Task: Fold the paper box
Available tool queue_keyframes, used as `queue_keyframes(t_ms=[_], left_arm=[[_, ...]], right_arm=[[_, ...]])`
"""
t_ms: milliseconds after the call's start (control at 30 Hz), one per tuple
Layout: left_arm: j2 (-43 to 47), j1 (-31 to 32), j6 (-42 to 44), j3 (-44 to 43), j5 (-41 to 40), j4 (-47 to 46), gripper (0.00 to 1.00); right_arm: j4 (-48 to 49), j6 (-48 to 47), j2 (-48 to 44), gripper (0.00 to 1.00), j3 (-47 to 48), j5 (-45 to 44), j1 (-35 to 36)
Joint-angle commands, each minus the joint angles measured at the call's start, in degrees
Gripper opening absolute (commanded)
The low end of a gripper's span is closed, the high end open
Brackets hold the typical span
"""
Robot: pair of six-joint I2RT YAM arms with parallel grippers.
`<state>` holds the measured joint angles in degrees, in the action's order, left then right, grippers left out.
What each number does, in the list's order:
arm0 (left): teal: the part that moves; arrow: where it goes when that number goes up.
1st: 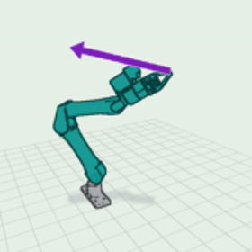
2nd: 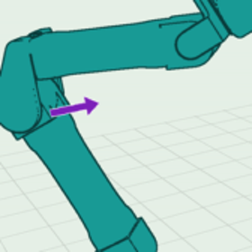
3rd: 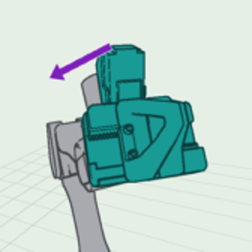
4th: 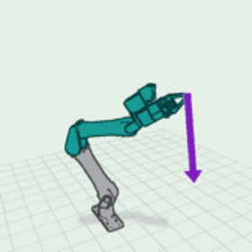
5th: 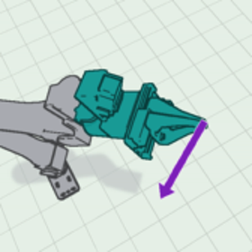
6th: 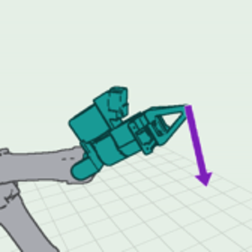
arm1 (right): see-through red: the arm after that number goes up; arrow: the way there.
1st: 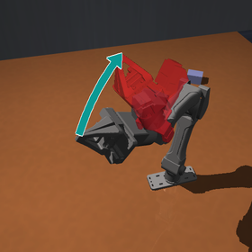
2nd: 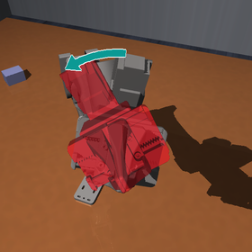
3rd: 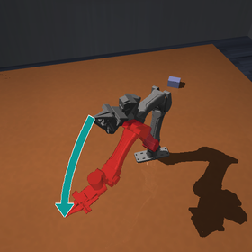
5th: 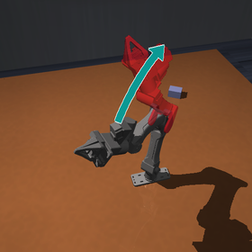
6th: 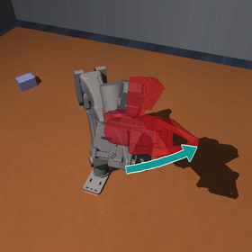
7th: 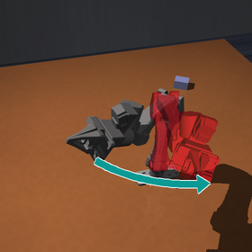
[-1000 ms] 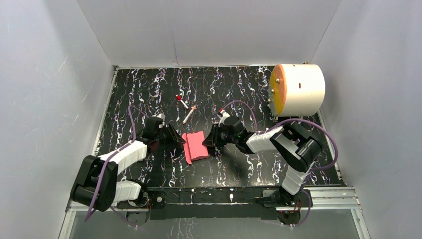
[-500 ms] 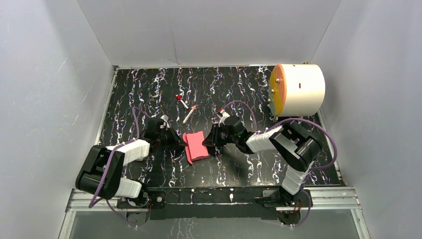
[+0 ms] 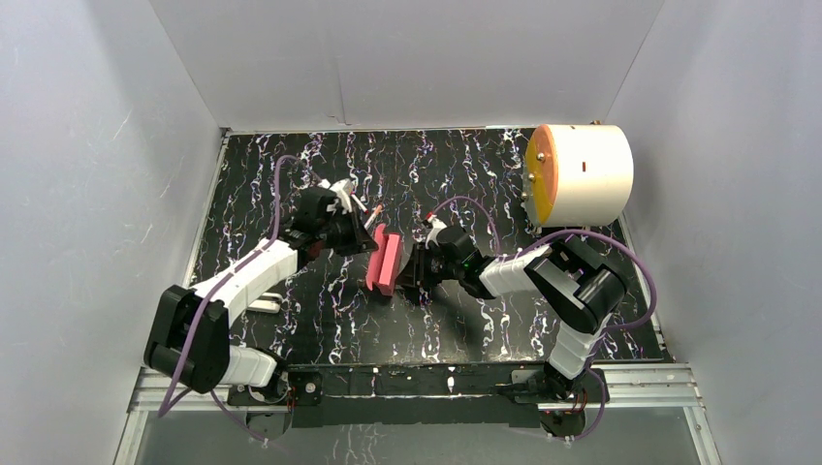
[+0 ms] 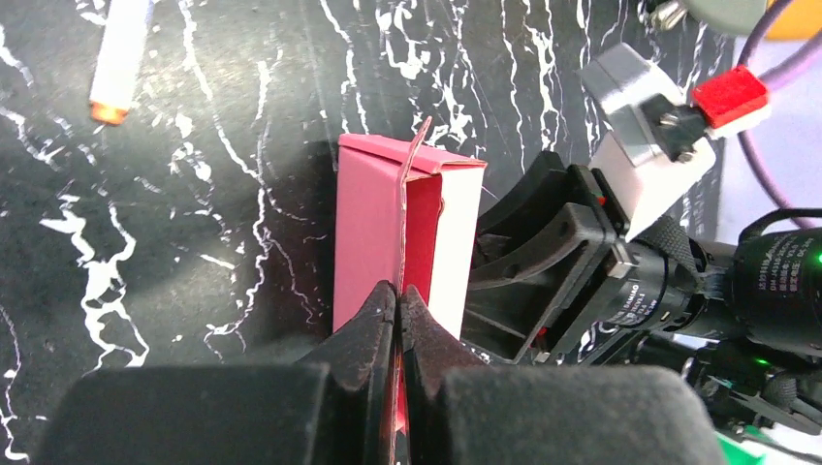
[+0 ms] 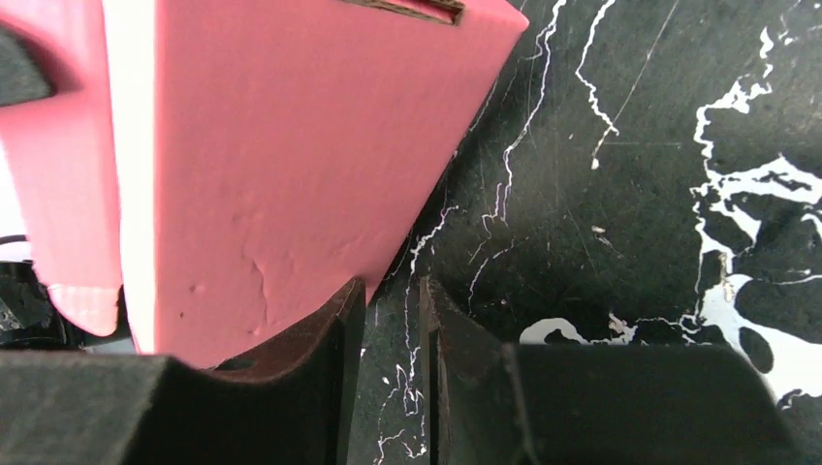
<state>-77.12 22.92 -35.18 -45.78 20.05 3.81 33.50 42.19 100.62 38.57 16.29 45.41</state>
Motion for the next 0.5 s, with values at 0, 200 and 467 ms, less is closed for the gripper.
queue_keyframes(t_ms=[0,200,467], left_arm=[[-2.9,4.9,7.7,-6.2,-4.4,9.1,0.00],[-7.1,8.9,10.5,-10.6,-8.6,13.7,0.00],[-9.6,13.0,9.6,-12.7,-9.8,13.8,0.14]], right_arm=[[-0.4,-1.7,-1.6,0.36,1.9,0.6,0.4],[-1.9,-2.1,-3.0,0.37,2.2,-0.3,0.4],[-4.9,-2.7,-5.0,0.36,4.1,-2.1,0.5]])
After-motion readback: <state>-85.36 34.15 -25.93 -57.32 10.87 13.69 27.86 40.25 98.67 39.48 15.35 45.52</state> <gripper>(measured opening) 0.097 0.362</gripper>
